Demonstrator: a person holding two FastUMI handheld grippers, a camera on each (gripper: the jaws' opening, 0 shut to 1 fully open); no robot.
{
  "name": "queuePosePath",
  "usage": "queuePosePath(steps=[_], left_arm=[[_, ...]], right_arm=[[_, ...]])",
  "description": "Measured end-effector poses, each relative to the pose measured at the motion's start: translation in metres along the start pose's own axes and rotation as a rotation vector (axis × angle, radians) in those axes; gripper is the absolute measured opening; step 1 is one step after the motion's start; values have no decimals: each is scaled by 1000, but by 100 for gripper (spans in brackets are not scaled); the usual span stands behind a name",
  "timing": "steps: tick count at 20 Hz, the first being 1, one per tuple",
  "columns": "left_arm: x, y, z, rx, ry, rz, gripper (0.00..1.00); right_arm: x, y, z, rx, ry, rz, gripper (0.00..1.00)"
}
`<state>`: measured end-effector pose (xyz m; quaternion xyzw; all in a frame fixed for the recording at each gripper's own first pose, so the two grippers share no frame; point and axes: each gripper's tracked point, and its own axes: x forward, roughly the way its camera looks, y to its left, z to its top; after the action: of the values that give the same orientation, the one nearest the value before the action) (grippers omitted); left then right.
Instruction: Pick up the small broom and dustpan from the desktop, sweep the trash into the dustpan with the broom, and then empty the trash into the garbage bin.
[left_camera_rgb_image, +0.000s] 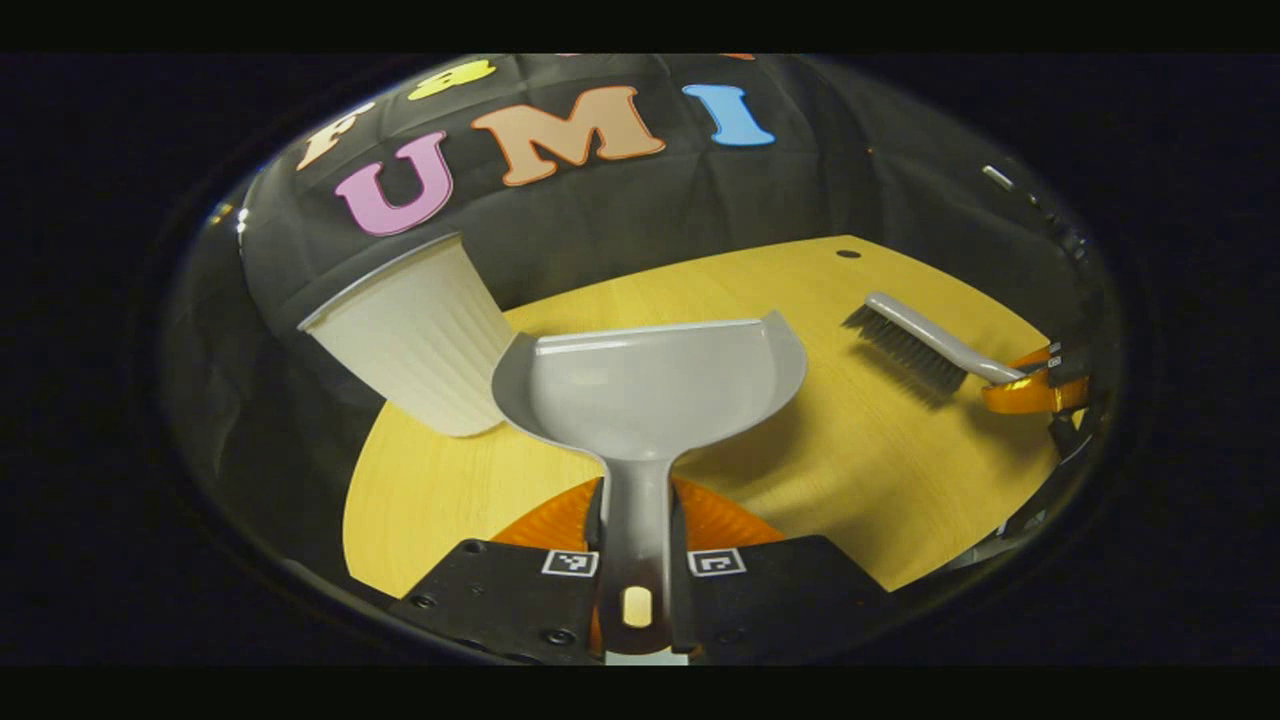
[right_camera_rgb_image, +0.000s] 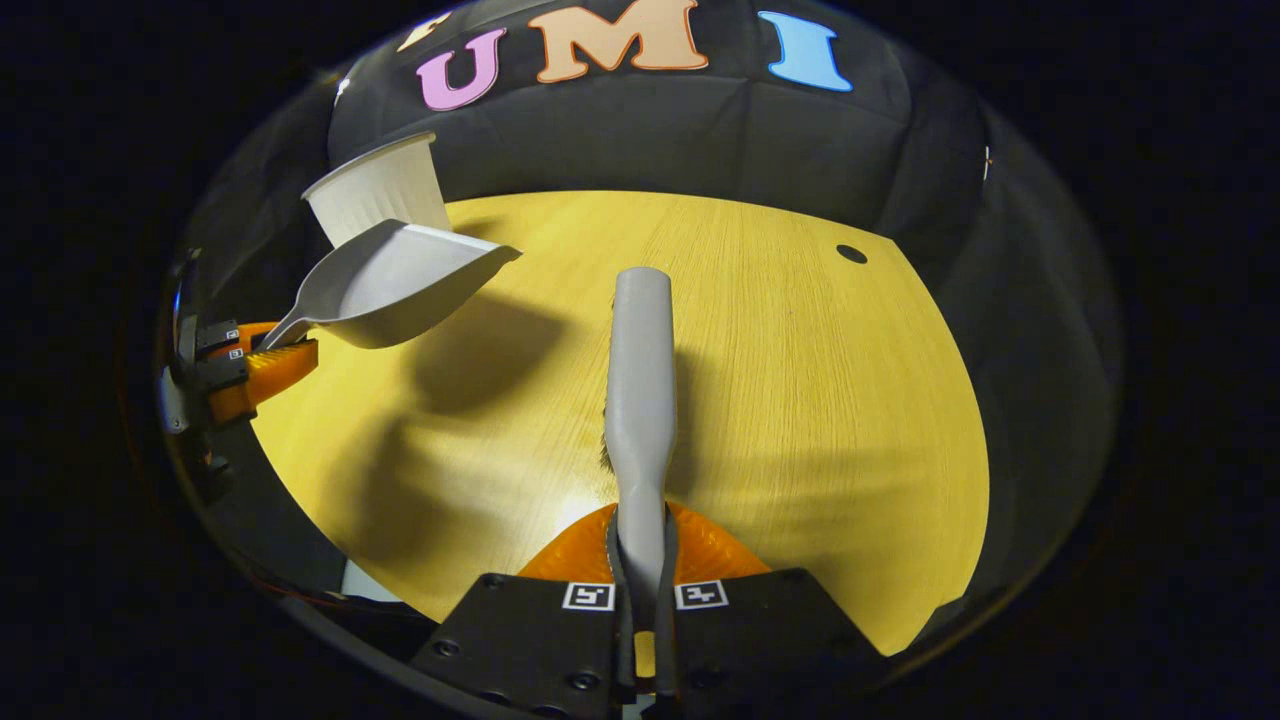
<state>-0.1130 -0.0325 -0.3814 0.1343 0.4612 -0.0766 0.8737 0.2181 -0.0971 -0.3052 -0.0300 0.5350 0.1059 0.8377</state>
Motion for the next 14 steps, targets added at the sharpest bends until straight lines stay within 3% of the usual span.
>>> queuePosePath(steps=[9,10,14], left_arm=[[18,-6,-42,-74,131,-22,17],[19,-6,-44,-78,141,-24,17],[17,-7,-39,-131,158,-27,22]], right_arm=[[-9,7,11,-17,119,-85,7],[-10,8,14,-20,120,-88,3],[-20,11,25,-24,138,-97,7]])
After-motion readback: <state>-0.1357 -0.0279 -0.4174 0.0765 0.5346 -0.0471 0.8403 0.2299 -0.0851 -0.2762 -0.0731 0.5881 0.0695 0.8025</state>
